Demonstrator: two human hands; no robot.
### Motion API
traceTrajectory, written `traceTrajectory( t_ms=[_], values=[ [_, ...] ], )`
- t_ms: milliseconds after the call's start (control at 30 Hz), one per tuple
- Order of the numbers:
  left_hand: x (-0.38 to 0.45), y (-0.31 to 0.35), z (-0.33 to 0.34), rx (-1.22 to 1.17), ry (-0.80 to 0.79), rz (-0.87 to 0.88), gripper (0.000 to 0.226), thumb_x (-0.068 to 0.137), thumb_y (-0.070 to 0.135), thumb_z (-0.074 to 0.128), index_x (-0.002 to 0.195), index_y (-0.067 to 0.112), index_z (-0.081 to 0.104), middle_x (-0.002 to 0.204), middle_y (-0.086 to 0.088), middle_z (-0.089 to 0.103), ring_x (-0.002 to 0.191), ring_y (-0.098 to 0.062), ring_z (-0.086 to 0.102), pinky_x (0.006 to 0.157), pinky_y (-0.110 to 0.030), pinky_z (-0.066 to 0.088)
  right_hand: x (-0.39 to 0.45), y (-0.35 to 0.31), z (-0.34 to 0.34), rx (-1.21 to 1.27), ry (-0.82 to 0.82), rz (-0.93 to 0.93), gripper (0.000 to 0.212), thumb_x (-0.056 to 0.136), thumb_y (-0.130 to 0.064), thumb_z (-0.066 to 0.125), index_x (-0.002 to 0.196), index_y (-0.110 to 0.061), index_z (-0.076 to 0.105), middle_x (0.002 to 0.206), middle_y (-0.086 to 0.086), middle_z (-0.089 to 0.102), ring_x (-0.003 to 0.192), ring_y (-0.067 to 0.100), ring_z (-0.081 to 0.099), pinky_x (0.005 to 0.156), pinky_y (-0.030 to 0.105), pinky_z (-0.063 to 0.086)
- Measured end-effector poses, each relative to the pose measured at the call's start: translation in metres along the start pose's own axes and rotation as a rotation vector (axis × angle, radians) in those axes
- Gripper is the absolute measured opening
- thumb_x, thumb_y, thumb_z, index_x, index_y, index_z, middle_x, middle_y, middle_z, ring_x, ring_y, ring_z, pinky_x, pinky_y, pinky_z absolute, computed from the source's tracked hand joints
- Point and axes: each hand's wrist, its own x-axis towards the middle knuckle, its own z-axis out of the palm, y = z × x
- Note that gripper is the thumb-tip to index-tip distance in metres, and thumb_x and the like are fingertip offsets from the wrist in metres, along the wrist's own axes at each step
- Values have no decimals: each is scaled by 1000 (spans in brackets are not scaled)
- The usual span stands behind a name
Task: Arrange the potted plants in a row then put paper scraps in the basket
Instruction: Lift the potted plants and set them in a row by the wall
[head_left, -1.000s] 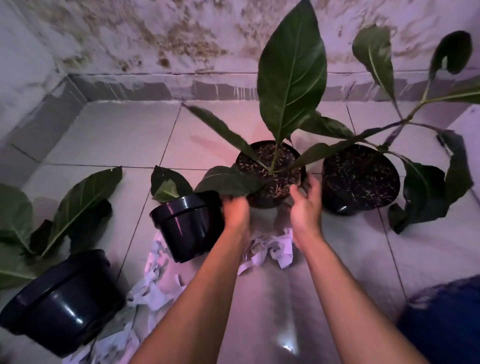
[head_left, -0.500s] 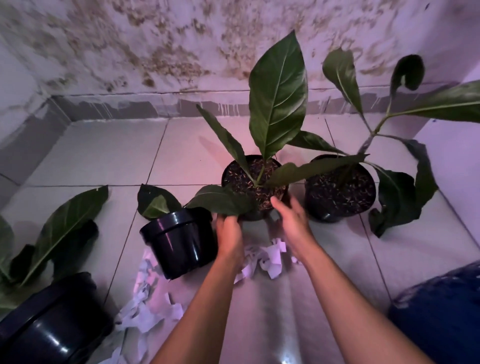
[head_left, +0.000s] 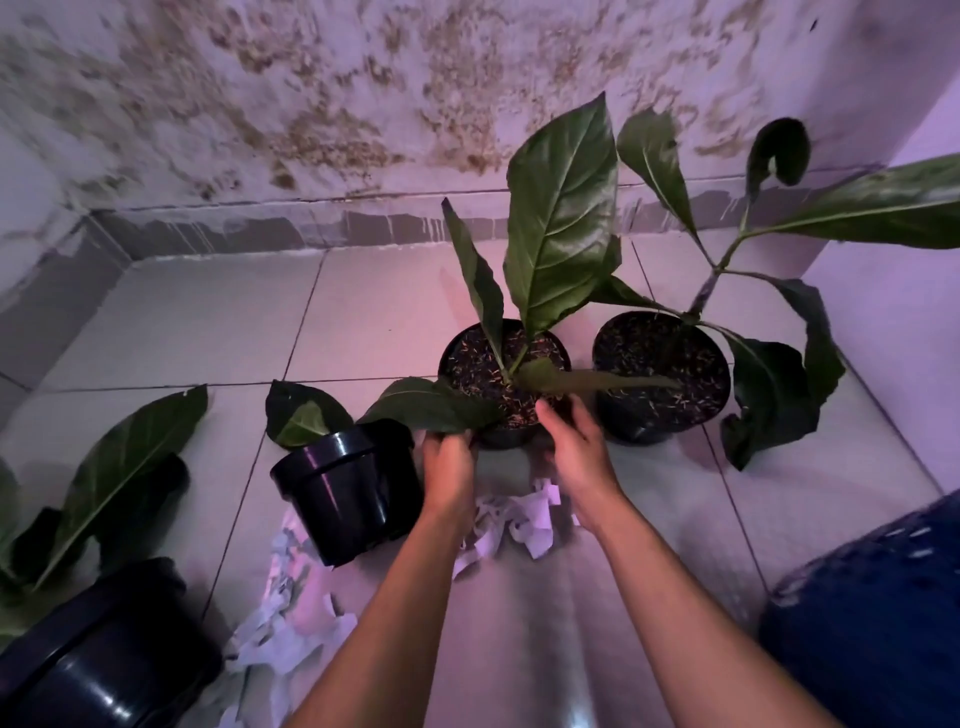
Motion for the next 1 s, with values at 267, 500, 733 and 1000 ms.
traceTrajectory(
  t_ms=[267, 500, 733, 1000],
  values=[
    [-9, -9, -2, -51, -11, 36, 27, 104, 8, 50, 106, 32, 63, 117, 9, 69, 117, -14, 63, 98, -28, 45, 0, 2, -1, 15, -35, 18, 35, 102, -19, 62, 136, -26, 63, 139, -3, 67, 133, 15, 59, 120, 47, 40],
    [-11, -10, -3, -5, -7, 69, 20, 106, 18, 49, 112, 31, 64, 125, 6, 68, 121, -11, 62, 102, -27, 46, -9, 0, 1, -140, 10, -22, 39, 104, -32, 59, 140, -19, 60, 133, -6, 64, 124, 11, 58, 103, 26, 42],
    [-49, -14, -15, 138, 78, 83, 40, 107, 36, 47, 133, 10, 62, 136, -28, 60, 134, -40, 54, 100, -40, 56, -62, 8, 17, -399, 312, -180, 24, 94, -34, 72, 81, -14, 65, 78, 1, 68, 75, 20, 64, 70, 28, 43],
    [-115, 14, -55, 136, 338, 328, 19, 102, 30, 60, 92, 21, 74, 87, -1, 79, 85, -17, 77, 79, -38, 63, -97, 11, 71, -519, -85, -119, 29, 95, -42, 68, 96, -14, 76, 87, 1, 76, 81, 14, 70, 71, 25, 53]
  ],
)
